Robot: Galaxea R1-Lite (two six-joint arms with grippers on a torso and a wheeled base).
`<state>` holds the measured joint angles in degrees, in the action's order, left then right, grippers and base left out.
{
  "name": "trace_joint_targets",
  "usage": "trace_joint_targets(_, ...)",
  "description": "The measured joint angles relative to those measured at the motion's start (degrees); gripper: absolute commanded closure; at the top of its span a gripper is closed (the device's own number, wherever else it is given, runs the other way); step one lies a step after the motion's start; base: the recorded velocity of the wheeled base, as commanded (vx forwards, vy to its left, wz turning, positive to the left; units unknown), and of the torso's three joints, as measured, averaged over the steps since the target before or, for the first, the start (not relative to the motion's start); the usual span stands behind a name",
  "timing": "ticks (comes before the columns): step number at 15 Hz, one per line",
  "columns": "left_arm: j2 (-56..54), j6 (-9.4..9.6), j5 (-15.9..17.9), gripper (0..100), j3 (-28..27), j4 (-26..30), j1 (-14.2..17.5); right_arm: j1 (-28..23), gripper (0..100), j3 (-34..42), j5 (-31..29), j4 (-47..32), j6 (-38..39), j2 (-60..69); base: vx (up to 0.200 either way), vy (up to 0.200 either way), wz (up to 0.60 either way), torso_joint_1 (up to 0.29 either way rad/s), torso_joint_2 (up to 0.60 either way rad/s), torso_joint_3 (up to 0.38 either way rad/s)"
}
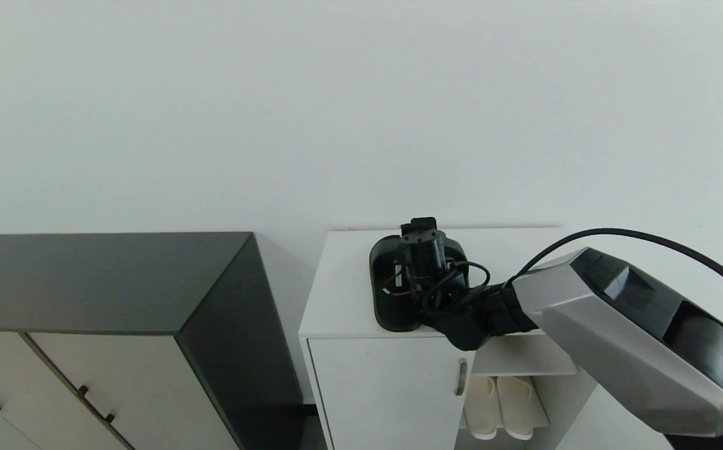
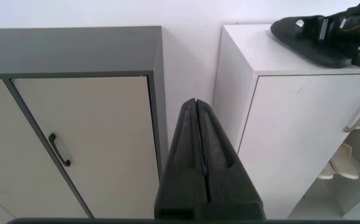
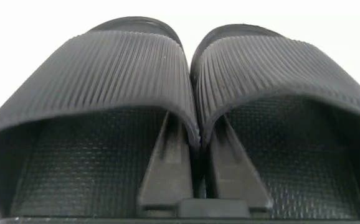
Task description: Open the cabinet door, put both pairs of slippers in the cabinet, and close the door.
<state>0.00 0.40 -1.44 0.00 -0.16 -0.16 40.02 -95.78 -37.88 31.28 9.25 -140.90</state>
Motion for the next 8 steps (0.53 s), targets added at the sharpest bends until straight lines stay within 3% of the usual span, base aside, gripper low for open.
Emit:
trace_joint_targets(4, 0.00, 0.00, -0.04, 100, 0.00, 0.00, 0.05, 1.82, 100, 8.13, -0.05, 0.30, 0.27, 6.47, 0.000, 0.000, 0.00, 0.000, 0.00, 0.000)
trace_joint_targets(8, 0.00, 0.09, 0.00, 100, 0.00, 0.00, 0.05, 5.73, 100, 25.58, 1.04, 5.41, 0.60, 17.19, 0.000, 0.000, 0.00, 0.000, 0.00, 0.000)
